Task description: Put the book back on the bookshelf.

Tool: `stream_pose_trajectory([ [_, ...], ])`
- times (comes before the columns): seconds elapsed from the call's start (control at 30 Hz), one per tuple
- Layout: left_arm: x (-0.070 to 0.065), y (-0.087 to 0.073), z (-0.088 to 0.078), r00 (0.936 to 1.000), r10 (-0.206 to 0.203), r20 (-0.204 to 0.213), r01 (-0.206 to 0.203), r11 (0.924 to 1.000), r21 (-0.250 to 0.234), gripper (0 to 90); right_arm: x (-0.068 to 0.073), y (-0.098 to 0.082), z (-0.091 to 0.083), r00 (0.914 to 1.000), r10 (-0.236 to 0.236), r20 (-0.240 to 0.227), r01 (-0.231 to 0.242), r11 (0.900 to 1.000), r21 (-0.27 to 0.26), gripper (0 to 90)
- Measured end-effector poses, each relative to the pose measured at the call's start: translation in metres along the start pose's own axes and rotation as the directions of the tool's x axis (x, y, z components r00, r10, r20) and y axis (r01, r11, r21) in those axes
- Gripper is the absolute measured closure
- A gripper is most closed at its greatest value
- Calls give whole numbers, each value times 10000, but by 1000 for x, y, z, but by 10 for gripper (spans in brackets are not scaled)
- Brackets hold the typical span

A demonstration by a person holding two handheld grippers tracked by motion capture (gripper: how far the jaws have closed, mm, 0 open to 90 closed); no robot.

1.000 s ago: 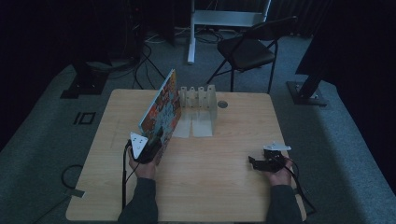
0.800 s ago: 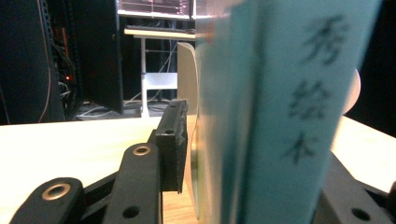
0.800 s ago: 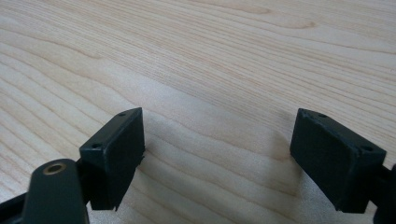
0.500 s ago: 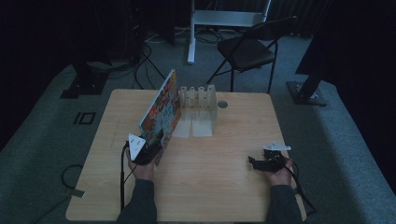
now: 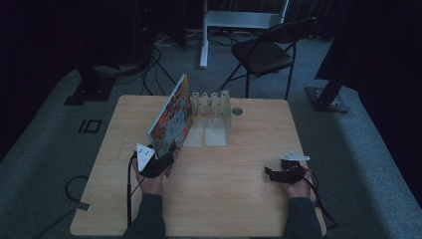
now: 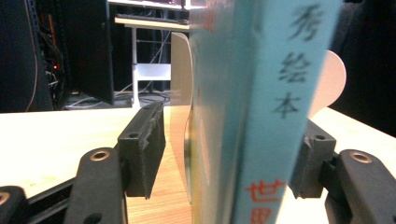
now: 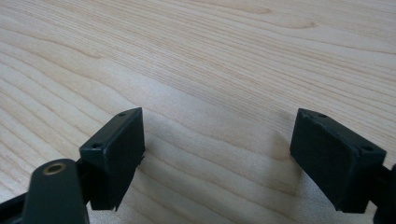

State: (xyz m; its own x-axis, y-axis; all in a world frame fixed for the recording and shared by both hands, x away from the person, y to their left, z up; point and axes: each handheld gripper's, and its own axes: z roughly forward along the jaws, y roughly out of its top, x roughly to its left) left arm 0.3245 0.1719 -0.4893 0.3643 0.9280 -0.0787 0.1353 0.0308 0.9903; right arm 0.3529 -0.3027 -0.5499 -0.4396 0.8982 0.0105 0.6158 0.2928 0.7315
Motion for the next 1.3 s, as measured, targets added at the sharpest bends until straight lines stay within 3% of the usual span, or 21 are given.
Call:
stream_pose_trajectory([
  [0.6,10,-10,-21,9987,-252,435,223,9975,668,357,0,0,0,10000,-3,3,3,10000,-5,173],
  [0.8,12,-10,-27,9982,-122,586,61,9946,1041,358,0,0,0,10000,-2,4,2,10000,-5,174],
  [1.0,16,-12,-33,9950,-258,968,67,9813,1926,359,0,0,0,10000,3,5,-3,10000,-3,173],
  [1.1,18,-15,-38,9941,-25,1086,-236,9709,2383,359,0,0,0,10000,2,5,-2,10000,-4,173],
  [1.3,21,-18,-46,9885,96,1511,-515,9598,2760,360,0,0,0,10000,6,8,-6,10000,-3,173],
])
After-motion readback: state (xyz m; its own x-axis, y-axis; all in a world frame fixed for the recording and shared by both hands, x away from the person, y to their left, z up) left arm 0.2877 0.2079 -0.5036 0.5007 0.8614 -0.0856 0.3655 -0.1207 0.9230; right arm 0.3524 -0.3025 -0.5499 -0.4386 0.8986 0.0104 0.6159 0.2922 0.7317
